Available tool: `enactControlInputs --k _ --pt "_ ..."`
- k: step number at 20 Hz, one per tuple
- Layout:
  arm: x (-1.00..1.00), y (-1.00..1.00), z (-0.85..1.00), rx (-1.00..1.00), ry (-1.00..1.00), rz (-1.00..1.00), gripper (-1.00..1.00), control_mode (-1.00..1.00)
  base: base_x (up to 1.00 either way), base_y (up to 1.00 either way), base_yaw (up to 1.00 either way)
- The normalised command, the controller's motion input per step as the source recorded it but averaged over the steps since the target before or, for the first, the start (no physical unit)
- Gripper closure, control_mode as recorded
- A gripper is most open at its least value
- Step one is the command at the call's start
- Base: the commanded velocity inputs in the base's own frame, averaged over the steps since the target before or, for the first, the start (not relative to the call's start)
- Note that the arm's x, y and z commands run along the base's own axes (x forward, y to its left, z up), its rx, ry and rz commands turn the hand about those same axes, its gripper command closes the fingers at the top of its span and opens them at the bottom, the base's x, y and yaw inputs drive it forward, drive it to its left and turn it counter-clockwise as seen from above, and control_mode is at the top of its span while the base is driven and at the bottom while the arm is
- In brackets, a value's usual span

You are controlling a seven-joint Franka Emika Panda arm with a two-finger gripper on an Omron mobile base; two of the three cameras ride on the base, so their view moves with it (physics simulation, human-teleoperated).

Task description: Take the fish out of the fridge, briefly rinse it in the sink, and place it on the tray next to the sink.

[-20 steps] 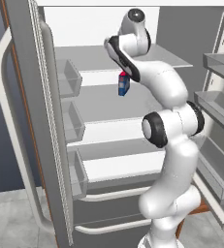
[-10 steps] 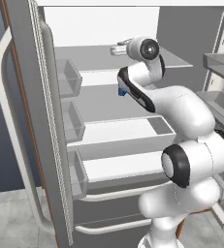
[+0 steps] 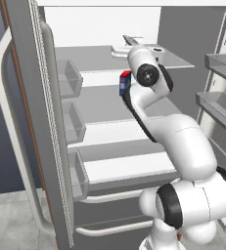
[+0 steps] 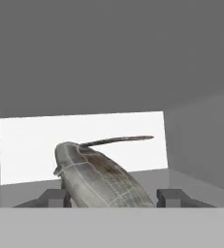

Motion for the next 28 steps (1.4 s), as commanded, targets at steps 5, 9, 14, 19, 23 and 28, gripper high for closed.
enactControlInputs --k 5,9,14,19,23,28 --pt "-1.00 0.25 0.24 0.22 0.24 -0.14 1.00 -1.00 0.00 0.00 0.00" --pt "-1.00 0.18 -0.15 0.19 0.51 -0.08 1.00 -1.00 0.00 0.00 0.00" --pt "-1.00 0.07 -0.25 0.24 0.57 -0.06 1.00 -1.00 0.00 0.00 0.00" --pt "-1.00 0.05 -0.91 0.08 0.55 -0.04 1.00 -1.00 0.00 0.00 0.00" --pt "-1.00 0.07 -1.00 0.00 0.47 -0.03 1.00 -1.00 0.00 0.00 0.00" --pt "-1.00 -0.38 -1.00 0.14 0.22 -0.09 1.00 -1.00 0.00 0.00 0.00"
